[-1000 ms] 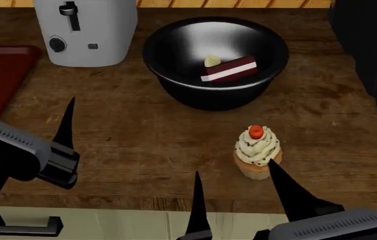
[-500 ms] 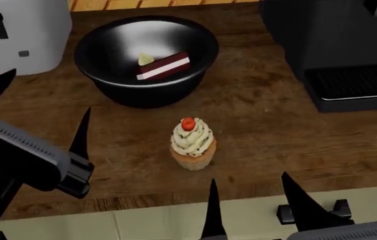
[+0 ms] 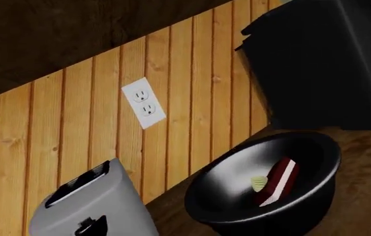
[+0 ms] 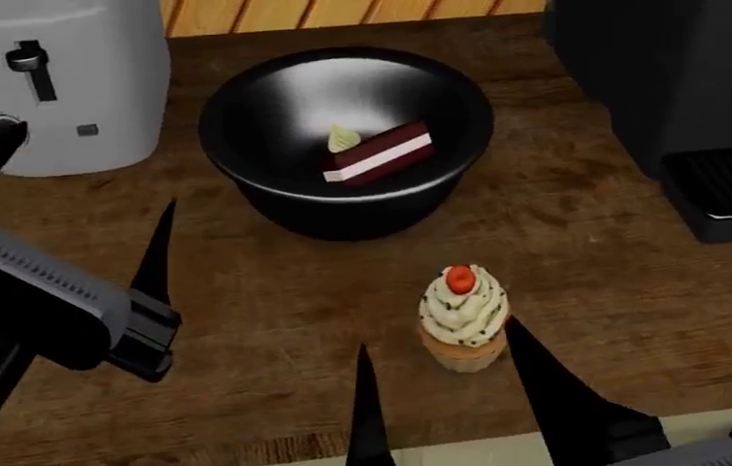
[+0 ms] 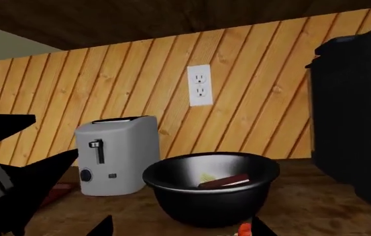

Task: Pick up the bowl with cake and place it on the tray. Pick up the cupcake and place it on the tray.

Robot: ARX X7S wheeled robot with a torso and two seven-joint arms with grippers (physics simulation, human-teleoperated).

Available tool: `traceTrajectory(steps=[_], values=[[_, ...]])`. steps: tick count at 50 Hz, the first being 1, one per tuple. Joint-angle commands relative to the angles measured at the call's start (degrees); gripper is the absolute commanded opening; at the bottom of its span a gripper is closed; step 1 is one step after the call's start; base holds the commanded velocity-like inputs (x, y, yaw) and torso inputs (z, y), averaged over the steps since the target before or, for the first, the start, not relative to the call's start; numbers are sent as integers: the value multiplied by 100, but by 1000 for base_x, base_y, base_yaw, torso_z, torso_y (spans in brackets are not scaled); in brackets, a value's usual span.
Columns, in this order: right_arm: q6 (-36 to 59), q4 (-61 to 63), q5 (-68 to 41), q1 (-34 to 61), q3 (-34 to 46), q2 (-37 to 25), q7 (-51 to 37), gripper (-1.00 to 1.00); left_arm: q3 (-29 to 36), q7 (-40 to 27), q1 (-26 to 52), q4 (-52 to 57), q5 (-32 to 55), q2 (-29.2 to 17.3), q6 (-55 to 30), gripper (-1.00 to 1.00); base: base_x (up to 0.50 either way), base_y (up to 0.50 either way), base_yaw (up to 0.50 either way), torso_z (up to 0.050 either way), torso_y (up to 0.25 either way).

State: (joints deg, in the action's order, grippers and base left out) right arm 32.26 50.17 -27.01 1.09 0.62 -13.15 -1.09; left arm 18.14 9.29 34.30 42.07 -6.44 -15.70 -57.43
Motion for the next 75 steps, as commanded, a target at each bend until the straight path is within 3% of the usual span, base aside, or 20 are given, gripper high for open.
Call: traceTrajectory(steps=[1, 11, 24, 45, 75], values=[[-336, -84, -369, -55, -145, 39, 209, 100, 48, 1, 18, 36, 11, -30, -10, 100, 468, -224, 0, 0, 0], [-429, -48, -525, -187, -227, -8, 157, 100, 136, -25, -29, 110, -20, -74, -75, 100, 445, -220, 0, 0, 0], [-208, -404, -493, -69, 23, -152, 158, 100, 51, -37, -125, 284, -21, -173, -113, 100, 15, -7, 0, 0, 1], [-1152, -1362, -169, -490, 85, 25, 499, 100, 217, -250, -223, 244, -202, -292, 41, 100, 0, 0, 0, 0, 0], [-924, -2753, -69, 681, 494, 95, 570, 100, 243, -233, -138, 231, -149, -301, -49, 100, 0, 0, 0, 0, 0]])
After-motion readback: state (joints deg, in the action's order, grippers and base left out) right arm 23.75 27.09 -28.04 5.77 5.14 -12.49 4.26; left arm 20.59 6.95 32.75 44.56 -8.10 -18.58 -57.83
